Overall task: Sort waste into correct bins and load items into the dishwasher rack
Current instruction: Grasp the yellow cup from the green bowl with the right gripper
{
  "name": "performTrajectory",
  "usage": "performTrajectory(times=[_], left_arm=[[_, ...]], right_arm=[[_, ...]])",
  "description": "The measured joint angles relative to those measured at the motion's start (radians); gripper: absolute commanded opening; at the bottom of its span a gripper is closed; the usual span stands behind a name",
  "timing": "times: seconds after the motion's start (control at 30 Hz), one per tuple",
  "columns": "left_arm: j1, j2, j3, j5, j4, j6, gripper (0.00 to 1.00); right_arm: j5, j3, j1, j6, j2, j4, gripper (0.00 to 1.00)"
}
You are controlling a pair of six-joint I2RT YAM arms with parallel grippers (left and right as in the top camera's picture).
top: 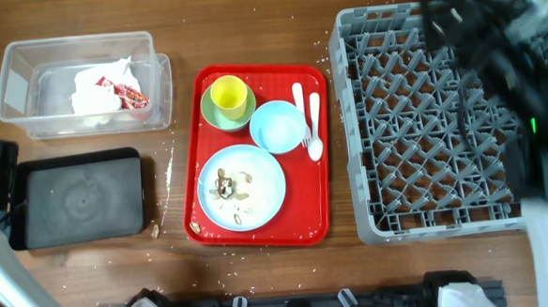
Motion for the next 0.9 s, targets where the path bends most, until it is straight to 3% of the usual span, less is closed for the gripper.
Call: performTrajectory(times=[0.17,0.37,0.5,0.57,0.63,0.9], left_arm=[[0.000,0.001,0.000,-0.001,0.003,0.000,1.00],[0.000,0.001,0.000,-0.001,0.003,0.000,1.00],[0.000,0.001,0.000,-0.001,0.004,0.000,1.00],[0.000,0.001,0.000,-0.001,0.004,0.000,1.00],[0.000,0.001,0.000,-0.001,0.004,0.000,1.00],[0.000,0.001,0.000,-0.001,0.003,0.000,1.00]], right_arm=[[0.034,0.500,0.319,-0.331,0.392,-0.396,1.00],[0.318,0.589,0.698,-0.628,0.679,-0.589,1.00],[0.338,0.588,0.759,-0.698,0.857,-0.544,1.00],[0.343,0.589,0.757,-0.705,0.913,-0.482,0.87],[0.414,0.589,0.758,-0.711,0.989,-0.454,0.84],[0.575,0.588,0.760,-0.731,1.130,-0.445,0.48]])
